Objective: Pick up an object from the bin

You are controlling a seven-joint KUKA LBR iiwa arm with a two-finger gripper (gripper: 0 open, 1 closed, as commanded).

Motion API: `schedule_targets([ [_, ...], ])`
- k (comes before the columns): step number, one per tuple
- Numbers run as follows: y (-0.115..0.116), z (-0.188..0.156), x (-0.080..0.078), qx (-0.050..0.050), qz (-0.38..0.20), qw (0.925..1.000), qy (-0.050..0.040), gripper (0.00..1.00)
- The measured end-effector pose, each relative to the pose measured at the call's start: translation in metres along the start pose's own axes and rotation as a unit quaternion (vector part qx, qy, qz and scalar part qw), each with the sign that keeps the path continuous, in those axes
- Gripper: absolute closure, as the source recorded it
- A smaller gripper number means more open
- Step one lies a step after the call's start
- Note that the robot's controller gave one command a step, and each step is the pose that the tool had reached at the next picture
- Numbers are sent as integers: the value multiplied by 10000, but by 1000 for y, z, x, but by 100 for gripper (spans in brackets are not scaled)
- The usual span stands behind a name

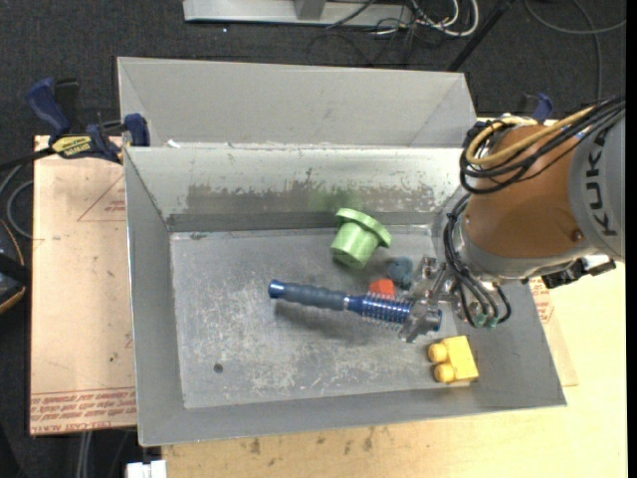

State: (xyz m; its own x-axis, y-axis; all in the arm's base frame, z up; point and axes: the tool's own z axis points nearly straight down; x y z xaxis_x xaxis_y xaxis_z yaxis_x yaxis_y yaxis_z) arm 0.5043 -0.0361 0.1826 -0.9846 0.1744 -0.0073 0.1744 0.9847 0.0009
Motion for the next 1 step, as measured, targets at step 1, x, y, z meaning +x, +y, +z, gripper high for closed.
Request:
schedule_targets([
  [1, -5, -87, -10, 0, 148, 9999, -11, 100],
])
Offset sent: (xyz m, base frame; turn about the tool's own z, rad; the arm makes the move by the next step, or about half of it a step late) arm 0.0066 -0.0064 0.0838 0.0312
